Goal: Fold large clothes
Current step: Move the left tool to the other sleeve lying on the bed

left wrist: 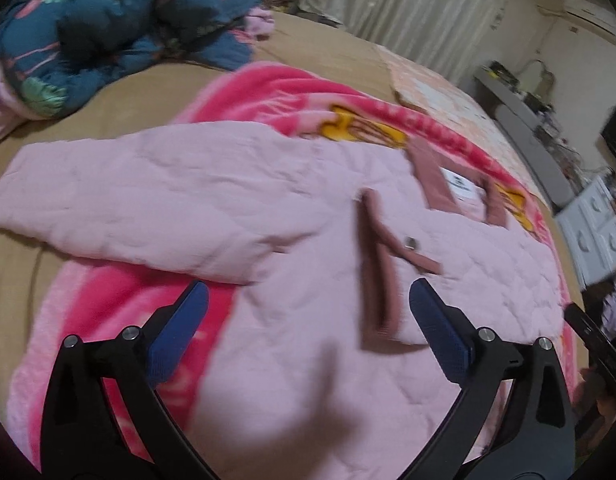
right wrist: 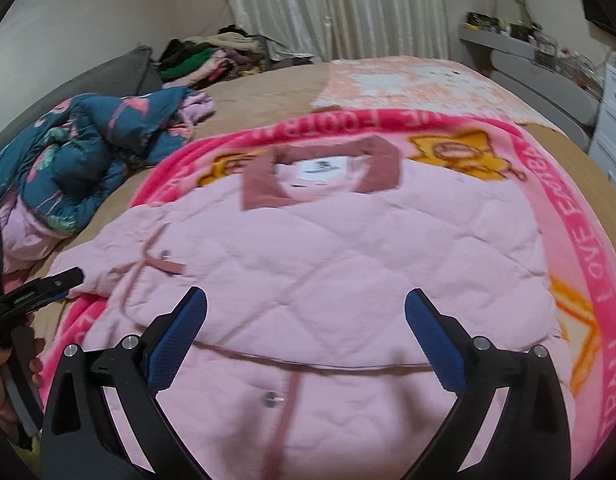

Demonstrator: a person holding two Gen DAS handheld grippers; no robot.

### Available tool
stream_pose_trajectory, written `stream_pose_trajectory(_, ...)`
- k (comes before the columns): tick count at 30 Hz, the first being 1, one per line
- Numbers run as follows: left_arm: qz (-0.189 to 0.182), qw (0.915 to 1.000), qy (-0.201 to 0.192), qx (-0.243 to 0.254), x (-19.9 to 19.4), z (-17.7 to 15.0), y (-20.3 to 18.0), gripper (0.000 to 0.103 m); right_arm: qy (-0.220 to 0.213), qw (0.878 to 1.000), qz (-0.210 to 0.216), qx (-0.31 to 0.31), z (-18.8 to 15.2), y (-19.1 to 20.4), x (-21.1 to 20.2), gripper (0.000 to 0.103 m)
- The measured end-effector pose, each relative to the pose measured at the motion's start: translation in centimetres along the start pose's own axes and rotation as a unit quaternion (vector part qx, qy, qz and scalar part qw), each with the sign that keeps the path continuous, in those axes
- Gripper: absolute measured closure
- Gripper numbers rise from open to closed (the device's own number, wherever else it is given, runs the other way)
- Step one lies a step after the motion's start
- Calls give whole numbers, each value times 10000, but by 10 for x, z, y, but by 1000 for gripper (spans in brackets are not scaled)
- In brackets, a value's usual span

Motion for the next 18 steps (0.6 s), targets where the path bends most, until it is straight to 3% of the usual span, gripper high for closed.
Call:
stream_pose_trajectory(10, 589, 9960, -253, -630, -22, 19, 78, 9, -62, 9966, 500, -652, 15, 97, 11, 4)
stream_pose_trajectory(18, 1307, 9841, -654, -1005, -40, 35, 142, 9, -33, 9897, 845, -1155, 21, 167, 27, 4)
Point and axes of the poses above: each gripper's, at about its wrist camera, not at the fingertips, and x roughly the way its jaws point, y to its left, z to its top, the point moved 5 cm from there along x, roughly the way its jaws point, and after that the axes turned 2 degrees about -x, right-handed, at the moved point
